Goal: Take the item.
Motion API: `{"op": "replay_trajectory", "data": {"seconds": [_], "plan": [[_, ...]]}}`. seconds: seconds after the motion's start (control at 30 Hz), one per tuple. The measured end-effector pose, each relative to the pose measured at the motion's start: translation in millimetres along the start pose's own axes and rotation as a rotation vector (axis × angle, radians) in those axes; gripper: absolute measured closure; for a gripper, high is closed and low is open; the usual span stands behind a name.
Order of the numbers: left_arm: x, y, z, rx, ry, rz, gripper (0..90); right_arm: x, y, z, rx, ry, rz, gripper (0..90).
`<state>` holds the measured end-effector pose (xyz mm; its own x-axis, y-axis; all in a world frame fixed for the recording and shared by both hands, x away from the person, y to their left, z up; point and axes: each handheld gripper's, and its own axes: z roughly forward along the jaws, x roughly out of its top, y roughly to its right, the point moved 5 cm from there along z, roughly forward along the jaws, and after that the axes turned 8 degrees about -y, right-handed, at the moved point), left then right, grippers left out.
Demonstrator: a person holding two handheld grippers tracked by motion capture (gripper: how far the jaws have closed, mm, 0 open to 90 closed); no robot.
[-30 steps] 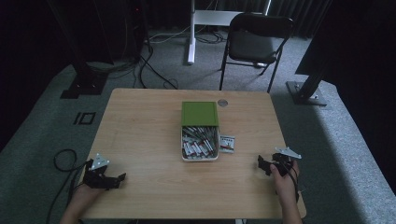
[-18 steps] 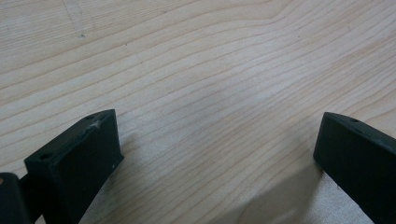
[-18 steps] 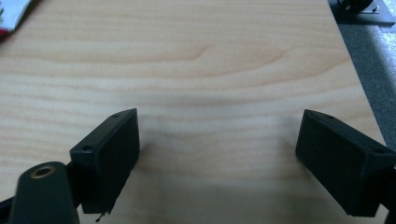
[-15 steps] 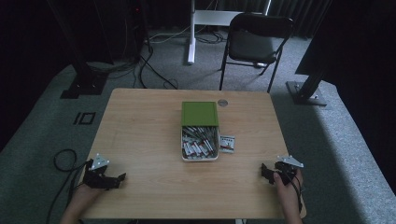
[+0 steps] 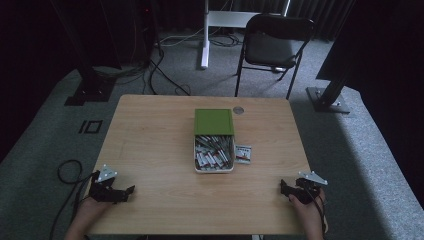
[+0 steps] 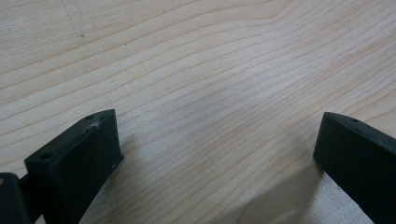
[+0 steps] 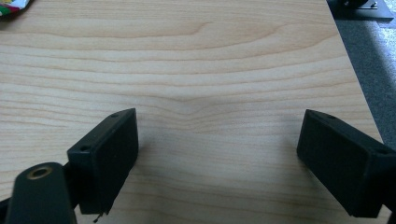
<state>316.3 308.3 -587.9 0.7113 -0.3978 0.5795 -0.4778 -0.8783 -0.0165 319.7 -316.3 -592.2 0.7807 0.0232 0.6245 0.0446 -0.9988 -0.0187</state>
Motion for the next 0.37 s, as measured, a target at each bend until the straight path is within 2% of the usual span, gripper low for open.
{"op": "replay_trajectory", "data": {"seconds": [0.13,0.27,0.37], "plan": [[0.0,0.0,0.0,0.0,0.0,0.0,1.4,0.2,0.1,0.3,0.0,-0.001,0.001,12.5],[0.9,0.6,0.3,0.008,0.002,-0.025,1.4,0.6,0.1,0.6,-0.001,-0.001,0.0,12.4],[1.0,1.0,0.6,0.013,0.0,-0.023,1.4,0.6,0.0,0.6,-0.001,-0.002,0.0,12.5]]}}
